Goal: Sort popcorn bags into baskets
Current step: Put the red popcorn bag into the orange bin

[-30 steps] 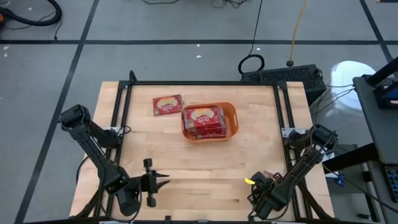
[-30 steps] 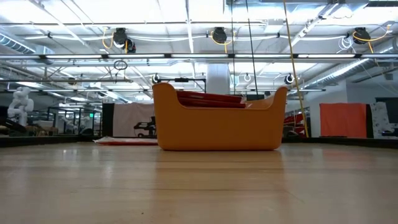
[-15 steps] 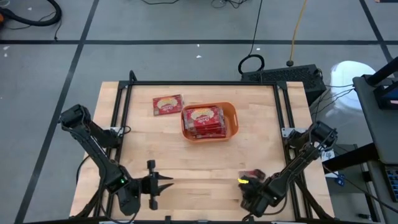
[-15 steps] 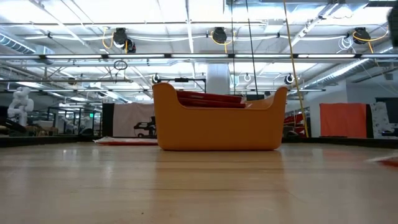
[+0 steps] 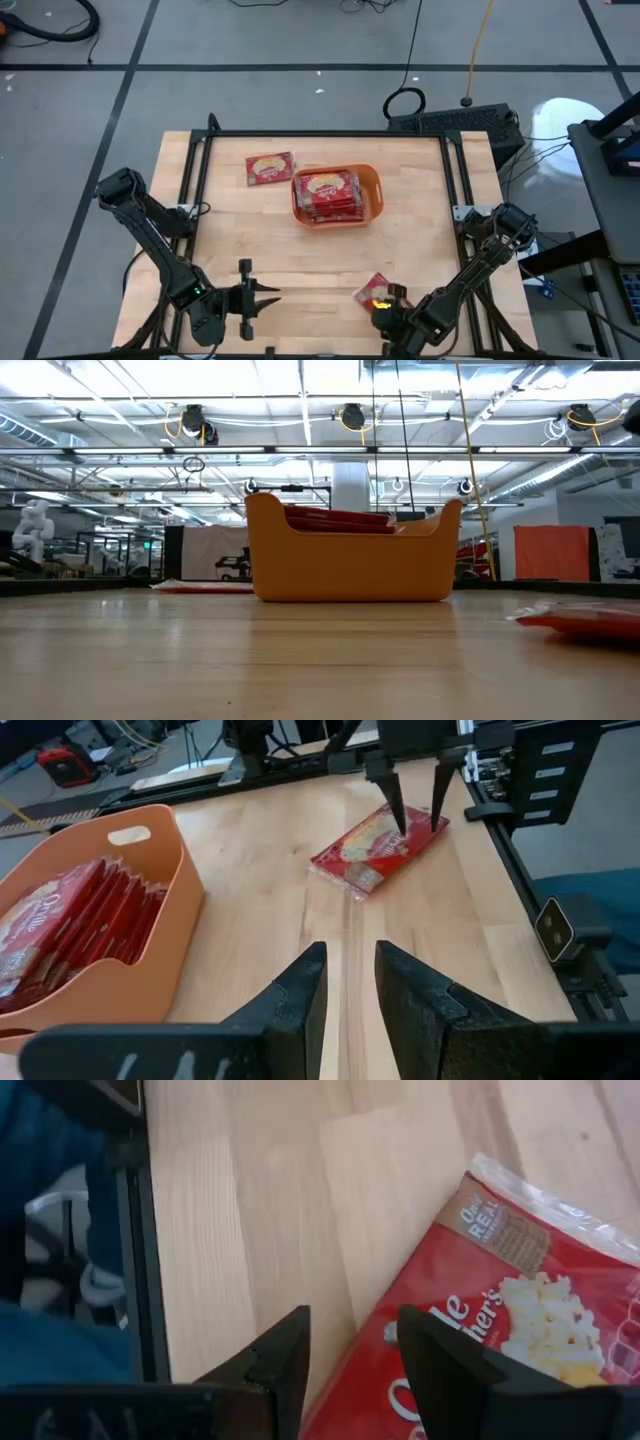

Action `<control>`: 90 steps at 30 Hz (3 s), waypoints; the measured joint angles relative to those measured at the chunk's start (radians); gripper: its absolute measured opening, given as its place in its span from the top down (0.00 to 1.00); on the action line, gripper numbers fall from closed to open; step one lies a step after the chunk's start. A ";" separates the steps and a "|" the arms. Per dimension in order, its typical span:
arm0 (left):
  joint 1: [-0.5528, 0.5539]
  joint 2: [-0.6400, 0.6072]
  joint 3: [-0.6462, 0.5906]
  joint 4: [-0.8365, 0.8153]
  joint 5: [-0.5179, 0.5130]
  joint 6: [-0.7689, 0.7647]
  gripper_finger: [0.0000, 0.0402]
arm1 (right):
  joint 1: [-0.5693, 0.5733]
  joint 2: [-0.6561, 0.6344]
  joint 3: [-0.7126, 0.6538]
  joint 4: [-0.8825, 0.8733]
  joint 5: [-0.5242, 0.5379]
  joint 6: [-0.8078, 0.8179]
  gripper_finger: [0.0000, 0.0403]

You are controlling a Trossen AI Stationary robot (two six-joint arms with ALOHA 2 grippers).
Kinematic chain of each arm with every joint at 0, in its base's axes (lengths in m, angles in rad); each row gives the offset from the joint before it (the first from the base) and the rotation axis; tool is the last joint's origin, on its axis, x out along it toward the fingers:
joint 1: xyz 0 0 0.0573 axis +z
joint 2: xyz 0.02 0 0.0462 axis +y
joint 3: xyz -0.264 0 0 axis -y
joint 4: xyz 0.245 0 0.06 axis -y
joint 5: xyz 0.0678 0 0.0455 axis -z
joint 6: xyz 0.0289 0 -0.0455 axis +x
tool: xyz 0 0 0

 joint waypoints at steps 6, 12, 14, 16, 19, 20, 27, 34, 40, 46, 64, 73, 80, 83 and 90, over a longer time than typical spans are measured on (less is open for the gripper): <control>0.000 0.000 0.000 -0.001 0.005 -0.006 0.77 | 0.049 0.007 0.009 -0.023 0.043 0.117 0.64; -0.002 0.000 0.000 -0.001 0.007 -0.015 0.77 | 0.097 0.033 0.008 0.028 0.048 0.026 0.64; -0.002 0.000 0.000 -0.002 0.007 -0.015 0.77 | 0.107 0.048 0.008 -0.003 0.049 0.045 0.64; -0.002 0.000 0.000 -0.001 0.007 -0.015 0.77 | 0.111 0.068 0.008 -0.030 0.049 0.046 0.64; -0.002 0.000 0.000 -0.001 0.007 -0.015 0.77 | 0.114 0.088 0.008 -0.032 0.053 -0.016 0.64; -0.001 0.000 0.000 -0.001 0.007 -0.015 0.77 | 0.114 0.092 0.008 -0.032 0.056 -0.030 0.64; -0.001 0.000 0.000 -0.001 0.007 -0.011 0.77 | 0.114 0.096 0.009 -0.049 0.050 -0.342 0.64; 0.000 0.000 0.000 -0.001 0.007 -0.011 0.77 | 0.102 0.095 0.011 -0.259 0.050 -0.465 0.64; 0.002 0.000 0.000 -0.001 0.007 -0.004 0.77 | 0.090 0.095 0.010 -0.279 0.069 -0.376 0.64; 0.007 0.000 0.000 0.001 0.007 -0.008 0.77 | 0.072 0.097 0.032 -0.265 0.132 -0.362 0.64; 0.013 0.000 0.000 0.002 0.007 -0.013 0.77 | -0.046 0.088 -0.041 -0.123 0.003 -0.333 0.59; 0.013 0.000 0.000 0.002 0.007 -0.015 0.77 | -0.047 0.091 -0.065 -0.036 0.003 -0.386 0.64; 0.013 0.000 0.000 0.002 0.007 -0.015 0.77 | -0.051 0.093 -0.066 -0.046 0.037 -0.375 0.81; 0.020 0.000 0.000 0.002 0.007 -0.011 0.77 | -0.051 0.093 -0.067 -0.042 0.044 -0.377 0.90; 0.064 0.006 0.000 0.006 0.006 -0.037 0.77 | -0.052 0.069 -0.069 -0.015 0.045 -0.382 0.99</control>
